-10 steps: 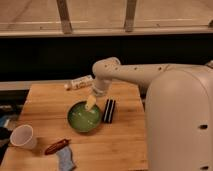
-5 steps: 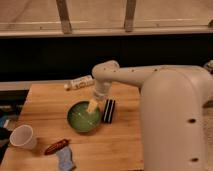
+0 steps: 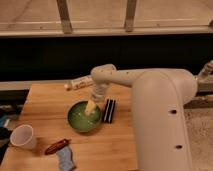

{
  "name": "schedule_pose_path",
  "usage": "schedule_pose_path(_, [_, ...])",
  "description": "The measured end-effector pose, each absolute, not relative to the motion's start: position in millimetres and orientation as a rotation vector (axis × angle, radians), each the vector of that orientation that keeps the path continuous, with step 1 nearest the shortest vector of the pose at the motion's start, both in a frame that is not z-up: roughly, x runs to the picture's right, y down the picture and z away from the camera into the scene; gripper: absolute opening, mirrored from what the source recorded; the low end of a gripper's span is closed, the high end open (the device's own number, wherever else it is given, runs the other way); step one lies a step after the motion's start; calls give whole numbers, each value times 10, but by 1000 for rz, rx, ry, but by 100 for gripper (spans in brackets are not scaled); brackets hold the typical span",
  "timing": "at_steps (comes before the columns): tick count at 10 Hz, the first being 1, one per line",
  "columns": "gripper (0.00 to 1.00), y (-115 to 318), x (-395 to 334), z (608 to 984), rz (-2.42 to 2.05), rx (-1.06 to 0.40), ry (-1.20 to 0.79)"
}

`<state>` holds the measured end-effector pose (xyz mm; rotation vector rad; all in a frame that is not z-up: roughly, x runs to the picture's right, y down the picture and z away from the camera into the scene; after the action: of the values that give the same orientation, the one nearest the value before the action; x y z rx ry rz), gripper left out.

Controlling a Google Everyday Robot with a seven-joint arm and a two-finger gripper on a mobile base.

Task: Drag the ceramic bowl in a circle

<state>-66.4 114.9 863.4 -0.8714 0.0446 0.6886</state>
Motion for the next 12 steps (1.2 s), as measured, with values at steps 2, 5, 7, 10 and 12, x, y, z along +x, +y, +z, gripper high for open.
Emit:
schedule_pose_path(2, [80, 1277, -668, 8790, 696, -903, 55])
schedule_pose_path(5, [61, 1406, -577, 8867, 710, -929, 56])
schedule_pose_path(7, [39, 1432, -557, 8828, 713, -929, 51])
schedule_pose_path(10, [8, 1474, -410, 8805, 740, -928, 79])
schedule_pose_path(12, [0, 1536, -216, 8837, 783, -939, 117])
